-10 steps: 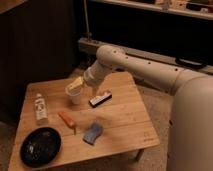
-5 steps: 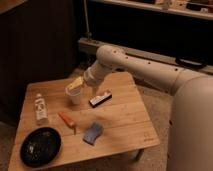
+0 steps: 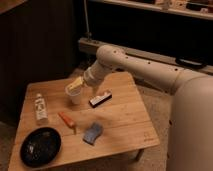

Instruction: Wipe the white sponge on the table

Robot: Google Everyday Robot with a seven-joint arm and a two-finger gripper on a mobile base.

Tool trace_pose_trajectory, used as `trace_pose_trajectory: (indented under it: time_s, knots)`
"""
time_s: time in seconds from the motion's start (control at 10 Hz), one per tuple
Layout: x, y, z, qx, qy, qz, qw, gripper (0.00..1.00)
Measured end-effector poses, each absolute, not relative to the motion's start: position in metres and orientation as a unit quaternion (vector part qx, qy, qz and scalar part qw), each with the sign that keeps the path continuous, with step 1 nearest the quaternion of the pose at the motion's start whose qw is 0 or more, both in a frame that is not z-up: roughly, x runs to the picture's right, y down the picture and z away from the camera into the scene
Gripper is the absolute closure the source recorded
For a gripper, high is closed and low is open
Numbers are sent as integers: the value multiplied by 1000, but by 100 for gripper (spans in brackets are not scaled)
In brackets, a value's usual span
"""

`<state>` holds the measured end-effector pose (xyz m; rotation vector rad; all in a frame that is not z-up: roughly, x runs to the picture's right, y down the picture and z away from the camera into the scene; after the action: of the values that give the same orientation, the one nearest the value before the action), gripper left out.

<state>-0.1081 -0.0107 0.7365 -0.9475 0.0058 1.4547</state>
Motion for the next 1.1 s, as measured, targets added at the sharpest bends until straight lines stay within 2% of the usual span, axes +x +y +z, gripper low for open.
trace_pose_trajectory:
  time_s: [0.4,0.8,1.0,1.1]
  knots:
    - [-87,-7,724,-388,35,669,633,20]
    - [-89,63,678,-372,13,698,611,20]
    - [-90,98,678,-363,35,710,602,20]
    - [-91,118,690,-356,52,717,597,20]
